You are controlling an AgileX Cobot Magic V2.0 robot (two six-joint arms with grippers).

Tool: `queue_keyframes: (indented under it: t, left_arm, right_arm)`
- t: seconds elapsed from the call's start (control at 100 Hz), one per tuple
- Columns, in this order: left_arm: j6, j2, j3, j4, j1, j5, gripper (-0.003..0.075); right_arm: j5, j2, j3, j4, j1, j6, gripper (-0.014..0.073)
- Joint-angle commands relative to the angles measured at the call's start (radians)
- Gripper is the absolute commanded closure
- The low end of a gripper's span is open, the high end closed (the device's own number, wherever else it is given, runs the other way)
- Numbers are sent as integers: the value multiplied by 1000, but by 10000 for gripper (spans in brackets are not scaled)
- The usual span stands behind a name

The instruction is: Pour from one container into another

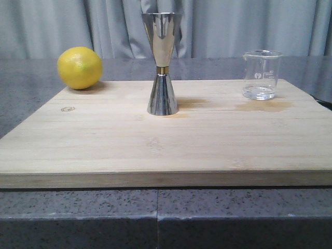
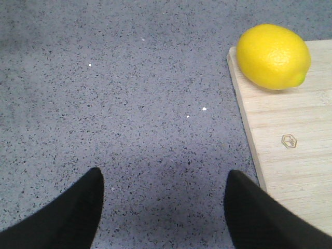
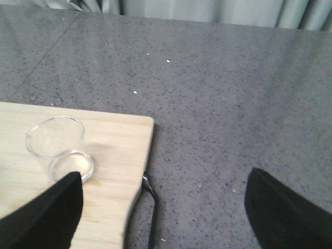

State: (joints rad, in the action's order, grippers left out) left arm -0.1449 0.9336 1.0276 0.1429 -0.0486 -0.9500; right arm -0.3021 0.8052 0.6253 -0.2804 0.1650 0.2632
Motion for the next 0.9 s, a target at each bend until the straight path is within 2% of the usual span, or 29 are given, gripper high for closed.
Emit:
queue_keyframes:
  t: [0.0, 0.28, 0.58, 0.89]
  left_arm:
    - [8, -11, 24, 12, 3, 54, 260]
    - [8, -11, 24, 12, 3, 56, 260]
    - [8, -11, 24, 12, 3, 56, 260]
    - [8, -11, 24, 12, 3, 58, 260]
  right_arm:
    - [24, -15, 36, 12, -22, -9, 21]
    - [8, -40, 36, 41, -72, -14, 21]
    - [-81, -42, 36, 18, -70, -17, 21]
    - [-79, -42, 36, 11, -70, -19, 21]
